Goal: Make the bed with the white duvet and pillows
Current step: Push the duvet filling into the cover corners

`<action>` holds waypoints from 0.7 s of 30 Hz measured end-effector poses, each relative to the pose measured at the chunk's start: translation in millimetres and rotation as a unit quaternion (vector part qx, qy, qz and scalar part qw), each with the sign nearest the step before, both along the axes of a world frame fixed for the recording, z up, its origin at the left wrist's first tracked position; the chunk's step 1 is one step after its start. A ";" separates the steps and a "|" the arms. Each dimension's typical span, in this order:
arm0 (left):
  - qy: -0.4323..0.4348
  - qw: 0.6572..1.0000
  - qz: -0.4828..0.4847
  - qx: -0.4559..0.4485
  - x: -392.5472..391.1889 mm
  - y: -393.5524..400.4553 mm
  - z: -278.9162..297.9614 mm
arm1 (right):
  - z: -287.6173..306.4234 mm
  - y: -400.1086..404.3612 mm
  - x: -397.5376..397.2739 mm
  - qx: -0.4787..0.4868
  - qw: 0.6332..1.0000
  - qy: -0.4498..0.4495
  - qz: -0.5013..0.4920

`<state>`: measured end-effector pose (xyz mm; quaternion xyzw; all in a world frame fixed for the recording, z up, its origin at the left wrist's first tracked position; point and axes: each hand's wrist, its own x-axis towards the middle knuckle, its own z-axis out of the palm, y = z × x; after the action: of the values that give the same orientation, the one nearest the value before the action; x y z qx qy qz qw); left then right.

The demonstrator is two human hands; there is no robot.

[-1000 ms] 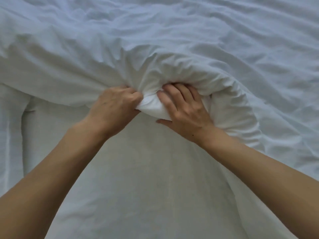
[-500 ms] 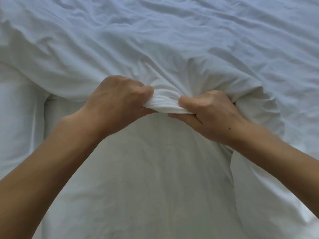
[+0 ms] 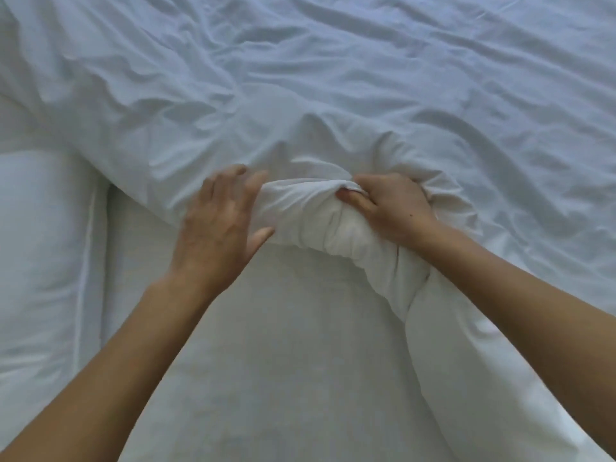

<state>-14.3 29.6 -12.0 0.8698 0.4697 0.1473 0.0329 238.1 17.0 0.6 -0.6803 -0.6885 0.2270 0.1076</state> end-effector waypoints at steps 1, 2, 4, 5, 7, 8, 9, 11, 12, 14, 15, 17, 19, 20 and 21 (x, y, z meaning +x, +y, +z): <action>0.017 1.000 0.000 -0.007 -0.4 -0.6 -15.2 | -20.6 6.3 6.7 -0.003 0.997 -0.077 -0.011; 0.027 1.000 -0.008 0.000 1.0 -2.8 -28.3 | -38.3 11.6 11.4 -0.010 0.992 -0.122 -0.021; 0.020 0.998 -0.047 0.046 7.5 -9.0 -50.1 | -61.5 21.5 12.9 -0.016 0.986 -0.160 -0.046; 0.012 0.995 -0.076 0.068 11.0 -11.5 -60.0 | -69.0 27.0 11.0 -0.011 0.984 -0.170 -0.061; 0.018 0.989 -0.129 0.070 19.9 -13.1 -76.4 | -80.1 35.0 6.9 0.000 0.978 -0.190 -0.082; 0.040 0.988 -0.139 0.053 24.2 -10.9 -85.3 | -84.9 36.8 5.0 -0.001 0.975 -0.203 -0.091; 0.075 0.988 -0.131 0.023 28.1 -5.7 -94.2 | -89.1 37.4 3.9 0.000 0.973 -0.209 -0.097; 0.157 0.982 -0.091 -0.058 36.2 12.4 -109.1 | -98.3 36.9 3.5 0.038 0.973 -0.195 -0.116; 0.190 0.975 -0.070 -0.090 40.9 22.3 -115.9 | -101.8 33.5 1.8 0.087 0.973 -0.177 -0.120; 0.206 0.971 -0.039 -0.116 51.0 39.2 -127.3 | -110.1 19.0 -9.0 0.257 0.954 -0.144 -0.056; 0.196 0.974 -0.029 -0.113 54.7 45.9 -132.1 | -115.7 8.6 -15.6 0.343 0.930 -0.128 0.017; 0.189 0.977 -0.014 -0.101 60.3 54.3 -139.2 | -128.5 -12.6 -25.1 0.401 0.890 -0.109 0.186; 0.210 0.973 -0.013 -0.094 59.8 58.9 -146.2 | -143.6 -25.6 -24.7 0.346 0.876 -0.171 0.290; 0.213 0.973 -0.020 -0.084 59.2 61.4 -147.6 | -149.7 -28.4 -16.4 0.301 0.869 -0.238 0.313; 0.206 0.976 -0.031 -0.071 59.1 64.3 -150.1 | -155.4 -28.9 -6.6 0.259 0.859 -0.300 0.323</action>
<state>44.8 93.9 -162.1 0.8909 0.4489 -0.0696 0.0020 231.5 -11.9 -154.8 -0.4026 -0.9025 -0.1528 -0.0113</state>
